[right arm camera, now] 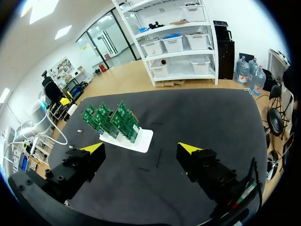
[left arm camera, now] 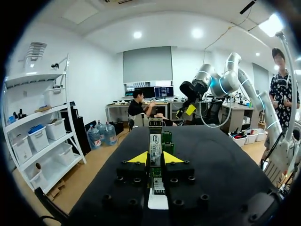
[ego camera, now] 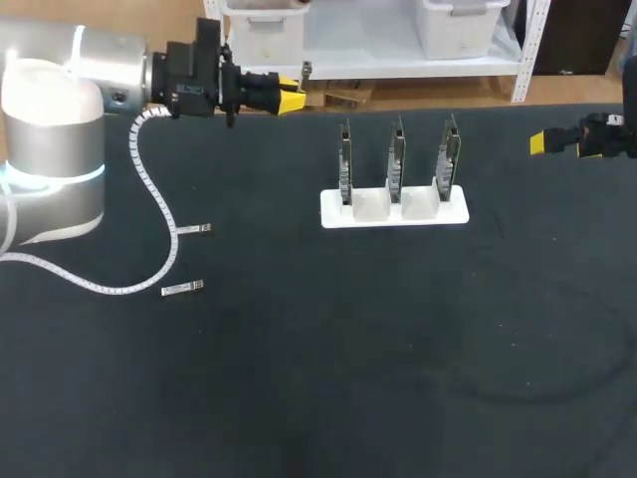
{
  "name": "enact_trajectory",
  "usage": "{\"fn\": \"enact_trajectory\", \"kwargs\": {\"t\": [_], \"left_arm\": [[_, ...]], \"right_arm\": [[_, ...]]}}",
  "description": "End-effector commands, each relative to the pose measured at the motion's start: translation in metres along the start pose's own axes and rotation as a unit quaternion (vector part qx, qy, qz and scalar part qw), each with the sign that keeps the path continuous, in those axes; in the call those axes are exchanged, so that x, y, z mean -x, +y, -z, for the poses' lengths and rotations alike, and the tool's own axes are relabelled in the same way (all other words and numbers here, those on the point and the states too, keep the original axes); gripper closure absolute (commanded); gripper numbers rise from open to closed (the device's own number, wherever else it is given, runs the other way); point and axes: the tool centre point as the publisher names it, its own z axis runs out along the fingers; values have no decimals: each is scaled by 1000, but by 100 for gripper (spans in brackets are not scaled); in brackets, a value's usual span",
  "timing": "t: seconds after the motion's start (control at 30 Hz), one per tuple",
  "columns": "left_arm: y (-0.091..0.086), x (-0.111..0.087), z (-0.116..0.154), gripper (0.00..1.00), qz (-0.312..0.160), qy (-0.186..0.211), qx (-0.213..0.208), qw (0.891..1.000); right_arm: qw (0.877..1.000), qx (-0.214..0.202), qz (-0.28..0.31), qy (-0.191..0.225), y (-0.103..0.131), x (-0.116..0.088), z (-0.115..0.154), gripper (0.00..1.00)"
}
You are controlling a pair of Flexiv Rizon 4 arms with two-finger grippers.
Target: Pick up the optical module with the left hand, and insert it into the network port with the right hand.
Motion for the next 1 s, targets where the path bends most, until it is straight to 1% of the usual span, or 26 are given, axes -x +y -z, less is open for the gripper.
{"fn": "enact_trajectory", "kwargs": {"t": [0.03, 0.17, 0.3, 0.37, 0.43, 0.73, 1.0], "left_arm": [[11, 0, -6, 100, -3, -6, -14, 1000], [13, 1, -9, 100, 0, -20, -24, 1000], [10, 2, -15, 100, 3, -28, -33, 999], [10, 1, -17, 100, 7, -40, -34, 999], [10, 0, -18, 100, 8, -44, -34, 998], [4, 0, -39, 100, 13, -50, -39, 998], [-3, 0, -54, 100, 20, -58, -31, 998]], "right_arm": [[1000, 0, 0, 0, 0, 0, 0, 0], [1000, 0, 0, 0, 0, 0, 0, 0], [1000, 0, 0, 0, 0, 0, 0, 0], [1000, 0, 0, 0, 0, 0, 0, 0], [1000, 0, 0, 0, 0, 0, 0, 0], [1000, 0, 0, 0, 0, 0, 0, 0], [1000, 0, 0, 0, 0, 0, 0, 0]]}}
